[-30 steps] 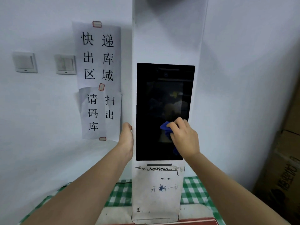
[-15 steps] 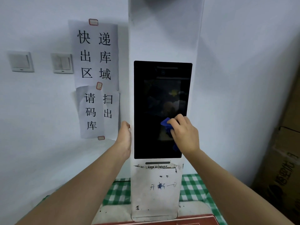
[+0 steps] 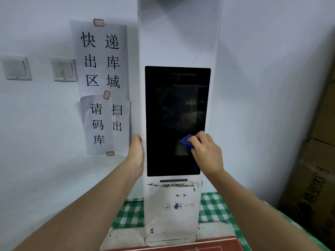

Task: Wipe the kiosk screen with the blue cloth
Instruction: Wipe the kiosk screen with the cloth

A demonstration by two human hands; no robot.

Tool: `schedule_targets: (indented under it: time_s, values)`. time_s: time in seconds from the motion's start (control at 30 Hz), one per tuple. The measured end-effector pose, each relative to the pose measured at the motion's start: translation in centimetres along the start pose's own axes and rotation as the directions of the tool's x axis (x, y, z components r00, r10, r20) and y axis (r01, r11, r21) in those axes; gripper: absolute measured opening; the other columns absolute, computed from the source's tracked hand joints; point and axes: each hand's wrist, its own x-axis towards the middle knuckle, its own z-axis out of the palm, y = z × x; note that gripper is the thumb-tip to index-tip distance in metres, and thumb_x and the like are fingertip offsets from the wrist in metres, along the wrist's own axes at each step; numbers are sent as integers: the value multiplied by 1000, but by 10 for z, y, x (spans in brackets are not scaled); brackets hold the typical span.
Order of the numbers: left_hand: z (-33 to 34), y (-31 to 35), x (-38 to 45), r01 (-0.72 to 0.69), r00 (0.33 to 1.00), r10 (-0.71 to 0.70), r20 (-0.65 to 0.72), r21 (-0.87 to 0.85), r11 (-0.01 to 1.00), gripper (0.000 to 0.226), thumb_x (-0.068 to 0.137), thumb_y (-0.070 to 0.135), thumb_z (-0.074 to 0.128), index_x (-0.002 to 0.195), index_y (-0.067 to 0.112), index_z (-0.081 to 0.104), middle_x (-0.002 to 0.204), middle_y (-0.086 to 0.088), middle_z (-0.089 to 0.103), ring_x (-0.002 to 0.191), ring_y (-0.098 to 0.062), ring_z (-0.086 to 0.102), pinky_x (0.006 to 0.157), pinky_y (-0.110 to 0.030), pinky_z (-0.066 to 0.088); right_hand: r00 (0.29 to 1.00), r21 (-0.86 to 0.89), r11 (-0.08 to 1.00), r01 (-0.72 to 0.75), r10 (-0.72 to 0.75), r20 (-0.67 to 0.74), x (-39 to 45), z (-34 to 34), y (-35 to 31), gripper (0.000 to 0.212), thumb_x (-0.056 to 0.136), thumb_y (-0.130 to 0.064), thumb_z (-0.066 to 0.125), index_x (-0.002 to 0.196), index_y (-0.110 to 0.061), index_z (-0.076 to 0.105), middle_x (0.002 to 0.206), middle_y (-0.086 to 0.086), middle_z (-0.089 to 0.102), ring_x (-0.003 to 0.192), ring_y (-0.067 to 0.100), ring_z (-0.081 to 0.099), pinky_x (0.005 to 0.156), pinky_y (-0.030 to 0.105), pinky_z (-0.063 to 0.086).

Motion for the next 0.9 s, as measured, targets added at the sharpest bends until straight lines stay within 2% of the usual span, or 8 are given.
schedule_targets:
  time_s: [0.17,0.37,0.47,0.57,0.6,0.7,0.8,0.9]
  values:
    - [0,1,-3,0,1000,0,5,0,1000,34,95,28,21,67,21,38,68,5,40,59,-10,40,52,-24,26,981,-75,982,173,-166,97,-13,-1,20,34,53,10,74,77,-11,62,77,6,54,61,23,49,35,22,24]
    - [1,2,-9,4,1000,-4,7,1,1000,35,96,29,20,71,20,43,71,4,45,62,-10,45,51,-24,28,999,-15,999,-45,45,-25,2,-9,22,26,60,9,72,77,-7,62,79,7,56,65,25,53,31,22,31]
    - [2,2,-10,0,1000,0,1,-1,1000,35,96,28,20,70,21,41,70,4,44,61,-10,43,50,-24,29,998,10,999,-45,45,-34,4,-2,9,24,63,7,71,80,-8,62,79,7,55,67,25,53,31,24,35]
    - [2,4,-14,9,1000,-8,14,-20,1000,37,97,28,21,69,20,44,70,4,44,61,-10,44,34,-15,39,999,-22,999,46,-46,19,-12,4,16,29,58,7,75,80,-9,63,80,6,55,65,24,52,32,23,32]
    - [2,4,-15,12,1000,-11,17,-28,1000,37,97,28,21,70,20,45,70,3,45,61,-10,44,26,-8,33,996,-36,996,78,-76,50,-18,5,22,32,56,8,76,80,-9,63,80,6,56,64,24,51,32,23,32]
    - [2,4,-19,7,1000,-6,18,-37,999,38,98,29,21,72,20,48,70,3,47,62,-10,46,22,-6,29,993,-37,996,75,-71,91,-26,1,35,35,56,9,77,83,-9,63,81,5,55,64,23,51,31,25,36]
    - [3,5,-20,-8,1000,8,15,-26,1000,38,99,29,20,70,21,44,70,3,45,62,-10,45,33,-14,40,1000,-15,1000,-24,25,19,-13,-4,35,27,61,9,72,81,-8,64,79,6,56,65,24,52,30,25,35]
    - [3,6,-21,2,1000,-2,6,-12,1000,37,99,29,20,72,21,44,71,4,46,62,-9,45,47,-23,36,994,25,995,-102,103,-45,-2,-6,27,23,66,8,70,82,-8,64,80,7,56,68,25,54,31,27,38]
